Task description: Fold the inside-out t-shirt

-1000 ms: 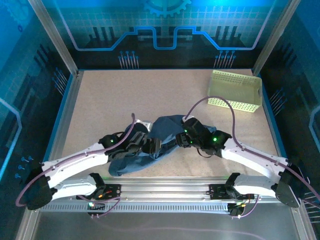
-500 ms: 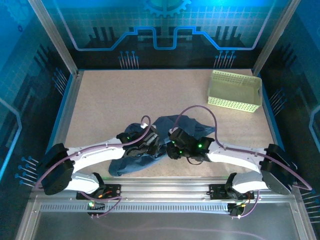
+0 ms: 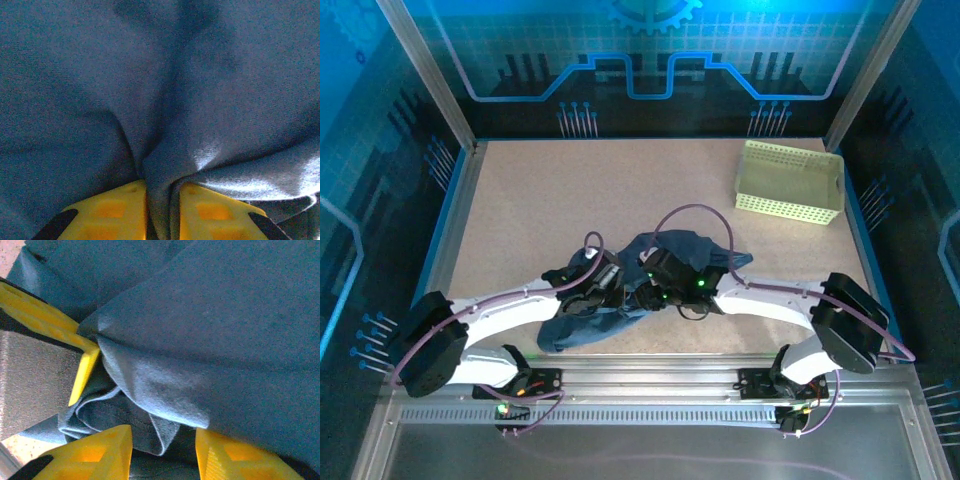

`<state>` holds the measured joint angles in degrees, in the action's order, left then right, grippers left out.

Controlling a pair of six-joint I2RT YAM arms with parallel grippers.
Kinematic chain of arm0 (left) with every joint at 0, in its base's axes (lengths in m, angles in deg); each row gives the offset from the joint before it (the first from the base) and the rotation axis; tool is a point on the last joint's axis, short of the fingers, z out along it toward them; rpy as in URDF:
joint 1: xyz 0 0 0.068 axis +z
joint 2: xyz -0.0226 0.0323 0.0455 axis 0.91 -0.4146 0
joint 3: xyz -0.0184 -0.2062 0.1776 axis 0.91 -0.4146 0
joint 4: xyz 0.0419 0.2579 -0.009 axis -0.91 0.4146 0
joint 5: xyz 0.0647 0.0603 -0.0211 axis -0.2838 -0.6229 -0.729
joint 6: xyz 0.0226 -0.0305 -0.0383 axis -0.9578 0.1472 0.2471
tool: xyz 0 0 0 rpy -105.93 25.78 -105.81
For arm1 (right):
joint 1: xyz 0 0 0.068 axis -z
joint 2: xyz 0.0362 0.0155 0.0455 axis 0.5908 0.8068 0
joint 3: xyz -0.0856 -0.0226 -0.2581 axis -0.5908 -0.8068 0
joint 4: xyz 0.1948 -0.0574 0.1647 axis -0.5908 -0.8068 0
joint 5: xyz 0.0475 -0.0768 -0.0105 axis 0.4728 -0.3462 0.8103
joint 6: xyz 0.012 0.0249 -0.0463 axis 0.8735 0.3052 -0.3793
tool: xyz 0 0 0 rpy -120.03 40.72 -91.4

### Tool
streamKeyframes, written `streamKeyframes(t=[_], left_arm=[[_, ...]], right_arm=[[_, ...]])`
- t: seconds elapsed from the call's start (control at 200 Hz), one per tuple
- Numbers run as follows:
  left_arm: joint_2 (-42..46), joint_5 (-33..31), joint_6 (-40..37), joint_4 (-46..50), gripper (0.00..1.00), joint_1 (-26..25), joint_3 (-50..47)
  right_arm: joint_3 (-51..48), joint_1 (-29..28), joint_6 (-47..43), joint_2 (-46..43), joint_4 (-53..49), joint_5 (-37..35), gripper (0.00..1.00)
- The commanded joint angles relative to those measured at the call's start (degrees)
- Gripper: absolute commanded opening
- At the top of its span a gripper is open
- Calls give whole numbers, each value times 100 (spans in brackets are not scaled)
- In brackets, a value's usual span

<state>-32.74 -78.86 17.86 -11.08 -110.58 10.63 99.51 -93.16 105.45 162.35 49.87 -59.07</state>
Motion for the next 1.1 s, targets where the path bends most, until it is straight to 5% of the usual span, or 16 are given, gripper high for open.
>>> streamKeyframes(t=[0.0, 0.42, 0.69, 1.096], left_arm=[[146, 154, 97, -173, 22, 49, -73], [272, 132, 141, -181, 23, 69, -134], [385, -9, 176, -120, 24, 125, -214], [629, 13, 82, -100, 39, 228, -292]], right_arm=[[73, -75, 1, 122, 149, 208, 41], [106, -174, 110, 468, -63, -247, 31], [125, -194, -59, 200, -296, -536, 9], [66, -194, -92, 81, -298, -636, 2]])
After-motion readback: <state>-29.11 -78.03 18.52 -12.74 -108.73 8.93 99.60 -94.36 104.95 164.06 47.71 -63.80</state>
